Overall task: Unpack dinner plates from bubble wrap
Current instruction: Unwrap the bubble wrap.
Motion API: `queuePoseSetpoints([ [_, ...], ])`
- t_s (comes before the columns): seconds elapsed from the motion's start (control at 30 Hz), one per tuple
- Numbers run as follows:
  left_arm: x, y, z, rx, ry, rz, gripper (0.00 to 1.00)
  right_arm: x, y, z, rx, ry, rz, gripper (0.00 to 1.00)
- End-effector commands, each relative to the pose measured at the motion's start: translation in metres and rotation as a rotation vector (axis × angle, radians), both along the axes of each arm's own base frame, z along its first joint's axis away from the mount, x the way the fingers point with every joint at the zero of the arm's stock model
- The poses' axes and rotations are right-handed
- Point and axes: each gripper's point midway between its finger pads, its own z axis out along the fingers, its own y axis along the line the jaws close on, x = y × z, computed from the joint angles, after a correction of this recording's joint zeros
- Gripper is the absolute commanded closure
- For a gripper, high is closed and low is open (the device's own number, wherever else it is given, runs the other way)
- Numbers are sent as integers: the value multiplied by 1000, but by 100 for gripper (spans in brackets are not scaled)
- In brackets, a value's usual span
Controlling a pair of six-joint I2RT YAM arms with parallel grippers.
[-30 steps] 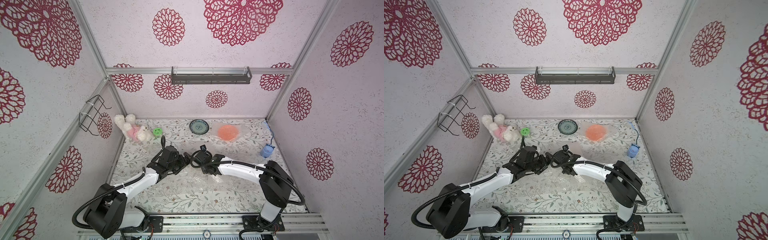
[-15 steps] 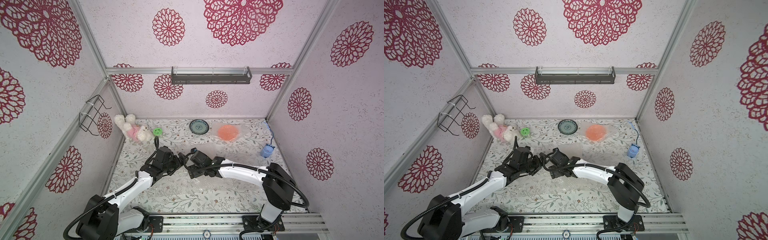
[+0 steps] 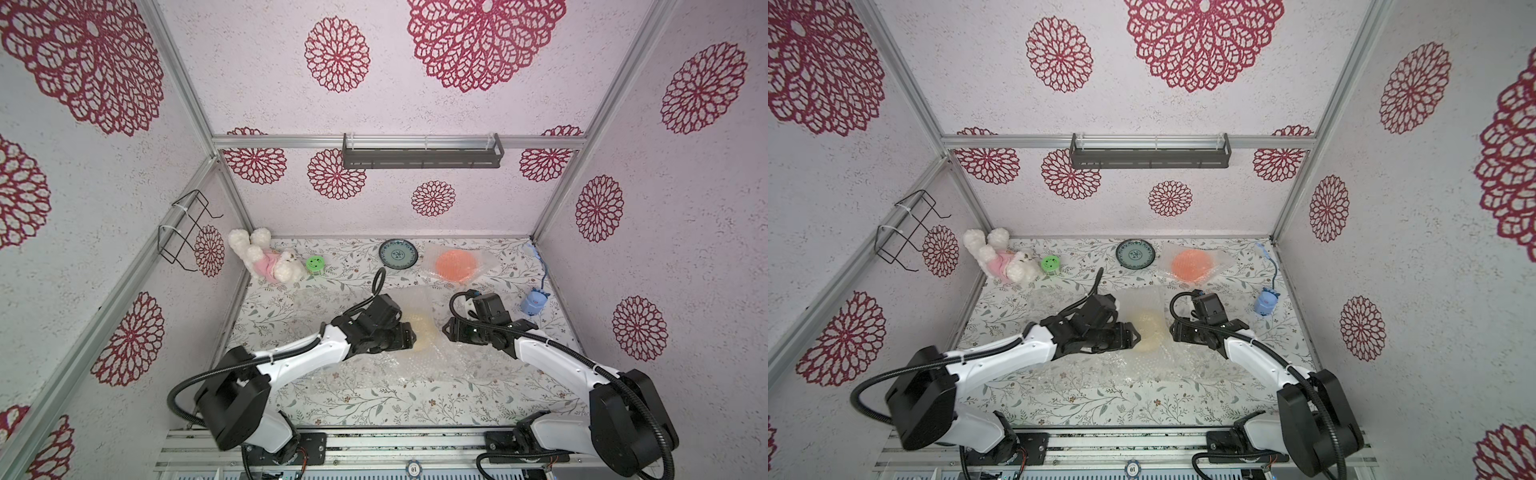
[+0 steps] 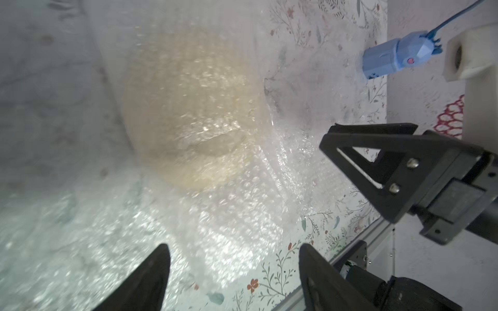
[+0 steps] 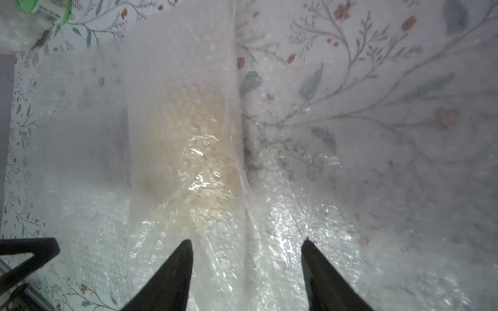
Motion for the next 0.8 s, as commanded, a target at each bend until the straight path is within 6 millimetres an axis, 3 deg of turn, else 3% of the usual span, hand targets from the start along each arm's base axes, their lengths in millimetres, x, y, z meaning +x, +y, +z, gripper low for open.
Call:
queuePoseSetpoints([
  [0.0, -3, -20, -19, 149, -11, -86, 23, -4, 21, 8, 158, -7, 73, 45],
  [0.07, -7, -32, -30, 236, -1, -133, 23, -9, 23, -1, 175, 14, 77, 52],
  [0.2, -14, -39, -54, 319, 45, -165, 29, -19, 30, -16, 231, 55, 99, 58],
  [0.4, -19, -28, -76, 365, 105, -124, 45, -23, 31, -33, 225, 92, 117, 61],
  [0.6, -15, -27, -70, 354, 97, -72, 62, -22, 37, -46, 243, 131, 134, 68],
  [0.77, -7, -16, -65, 375, 91, -9, 85, -23, 41, -48, 268, 139, 143, 78],
])
